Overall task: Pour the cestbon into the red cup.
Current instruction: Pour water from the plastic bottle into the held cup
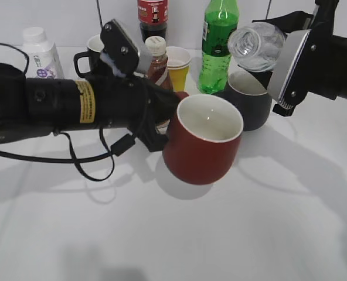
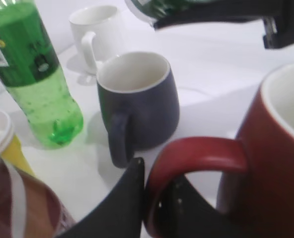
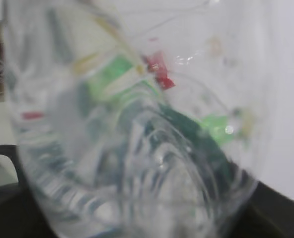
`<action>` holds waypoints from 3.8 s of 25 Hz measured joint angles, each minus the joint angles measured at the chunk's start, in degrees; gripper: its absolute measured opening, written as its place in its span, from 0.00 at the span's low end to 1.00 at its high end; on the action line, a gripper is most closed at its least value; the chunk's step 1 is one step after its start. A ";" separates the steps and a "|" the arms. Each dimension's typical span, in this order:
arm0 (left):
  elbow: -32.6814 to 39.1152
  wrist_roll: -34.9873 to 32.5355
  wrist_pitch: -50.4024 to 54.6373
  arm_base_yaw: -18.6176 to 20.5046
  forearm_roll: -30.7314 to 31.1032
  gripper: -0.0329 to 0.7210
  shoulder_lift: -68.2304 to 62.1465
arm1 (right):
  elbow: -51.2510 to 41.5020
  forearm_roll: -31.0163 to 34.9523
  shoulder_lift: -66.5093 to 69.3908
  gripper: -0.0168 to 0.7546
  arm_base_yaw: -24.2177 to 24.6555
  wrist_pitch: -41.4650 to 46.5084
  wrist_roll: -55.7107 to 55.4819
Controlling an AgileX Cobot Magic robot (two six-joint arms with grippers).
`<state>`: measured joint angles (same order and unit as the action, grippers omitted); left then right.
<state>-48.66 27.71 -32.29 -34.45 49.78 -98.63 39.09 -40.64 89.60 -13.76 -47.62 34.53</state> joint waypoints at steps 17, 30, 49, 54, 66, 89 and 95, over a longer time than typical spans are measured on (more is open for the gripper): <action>-1.81 0.06 1.06 -0.67 0.99 0.12 0.00 | 0.00 -2.20 0.00 0.63 0.00 0.07 9.70; -1.87 0.06 4.86 -2.61 0.32 0.12 -1.77 | 0.00 -3.20 0.00 0.63 0.00 0.40 10.75; -0.20 0.13 2.63 -1.34 -0.68 0.12 -2.30 | -0.32 -5.21 4.57 0.63 0.00 0.28 10.95; -0.20 0.13 2.63 -0.98 -0.68 0.12 -2.30 | -0.32 -5.21 4.72 0.63 0.00 -0.70 13.37; -0.20 0.13 0.67 -0.98 0.34 0.12 -2.30 | -0.32 -5.21 4.76 0.63 0.00 -2.06 19.91; -0.20 0.14 -1.93 -0.98 3.21 0.12 -4.32 | -0.32 -5.05 4.76 0.63 0.00 -3.74 29.44; -0.20 0.14 -1.93 -0.98 3.32 0.12 -4.32 | -0.32 -4.51 4.76 0.63 0.00 -3.75 31.05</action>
<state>-48.86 27.85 -34.22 -35.44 53.09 -102.95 38.77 -45.15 94.36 -13.76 -51.37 65.58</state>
